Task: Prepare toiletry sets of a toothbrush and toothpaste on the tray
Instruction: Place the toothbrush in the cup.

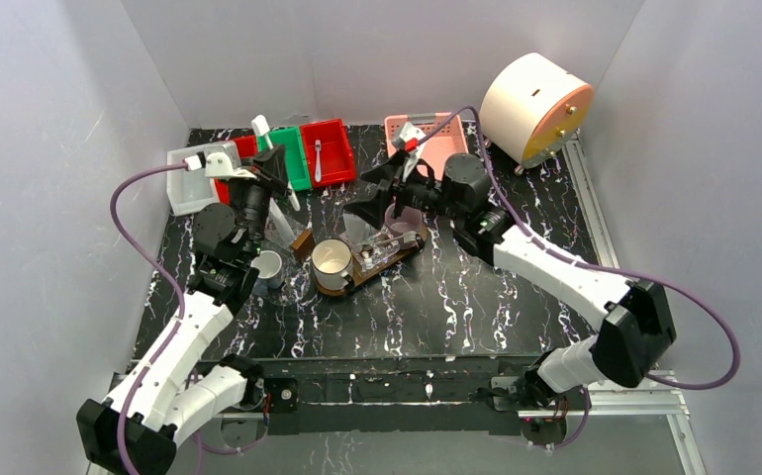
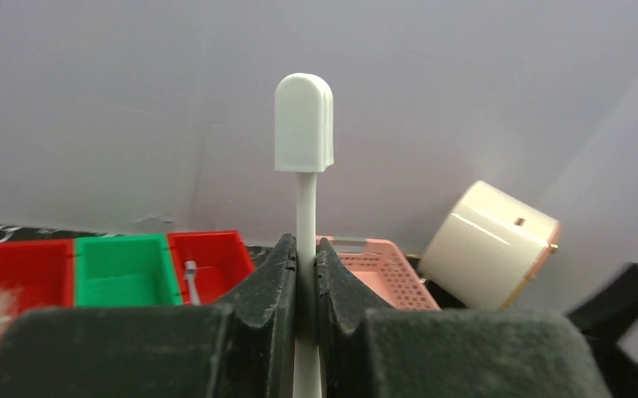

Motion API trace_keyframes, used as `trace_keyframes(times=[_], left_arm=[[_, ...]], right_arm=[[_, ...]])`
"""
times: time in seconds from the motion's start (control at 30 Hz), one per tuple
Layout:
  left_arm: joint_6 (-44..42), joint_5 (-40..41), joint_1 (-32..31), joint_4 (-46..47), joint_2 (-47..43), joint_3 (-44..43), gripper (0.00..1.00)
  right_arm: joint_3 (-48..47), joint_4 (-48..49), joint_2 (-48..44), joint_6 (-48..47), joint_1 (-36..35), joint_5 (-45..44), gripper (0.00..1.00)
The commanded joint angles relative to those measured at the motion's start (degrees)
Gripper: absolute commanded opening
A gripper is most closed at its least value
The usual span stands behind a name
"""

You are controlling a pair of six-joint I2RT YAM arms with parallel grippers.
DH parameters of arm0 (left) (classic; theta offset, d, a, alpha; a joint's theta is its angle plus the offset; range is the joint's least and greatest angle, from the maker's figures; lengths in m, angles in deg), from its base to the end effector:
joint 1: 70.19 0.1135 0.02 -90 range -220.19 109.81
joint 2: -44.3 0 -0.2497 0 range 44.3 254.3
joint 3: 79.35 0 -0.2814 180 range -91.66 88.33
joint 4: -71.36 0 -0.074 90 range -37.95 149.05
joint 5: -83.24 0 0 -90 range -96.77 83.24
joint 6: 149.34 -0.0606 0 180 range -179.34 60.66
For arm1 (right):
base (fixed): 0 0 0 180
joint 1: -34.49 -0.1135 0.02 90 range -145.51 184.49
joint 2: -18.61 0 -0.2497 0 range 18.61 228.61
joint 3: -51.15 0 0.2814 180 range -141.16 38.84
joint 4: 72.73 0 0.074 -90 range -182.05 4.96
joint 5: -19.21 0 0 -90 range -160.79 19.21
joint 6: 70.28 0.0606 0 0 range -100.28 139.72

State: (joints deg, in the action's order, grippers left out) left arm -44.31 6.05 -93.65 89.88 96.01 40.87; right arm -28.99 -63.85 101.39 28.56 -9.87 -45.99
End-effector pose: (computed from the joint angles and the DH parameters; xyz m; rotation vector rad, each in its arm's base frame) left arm 0.2465 -0.0923 0.4086 -0.1199 1.1249 -0.4760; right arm 0.2668 0.2964 0.3623 -0.8187 1.3341 1.0580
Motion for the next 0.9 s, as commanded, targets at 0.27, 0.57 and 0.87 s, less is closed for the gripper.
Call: trace_keyframes(times=[0.27, 0.57, 0.87], left_arm=[[-10.0, 23.6, 0.8, -0.7, -0.6, 0.5, 0.0], [-5.9, 29.2, 10.5, 0.3, -0.6, 4.4, 0.0], [-1.1, 30.9, 22.0, 3.5, 1.5, 10.6, 0.0]], right_arm=[[11.8, 4.6, -13.5, -3.2, 0.2, -15.0, 0.99], [19.6, 6.2, -21.9, -3.6, 0.2, -21.2, 0.99], [24.9, 10.3, -28.2, -4.2, 0.1, -27.6, 0.99]])
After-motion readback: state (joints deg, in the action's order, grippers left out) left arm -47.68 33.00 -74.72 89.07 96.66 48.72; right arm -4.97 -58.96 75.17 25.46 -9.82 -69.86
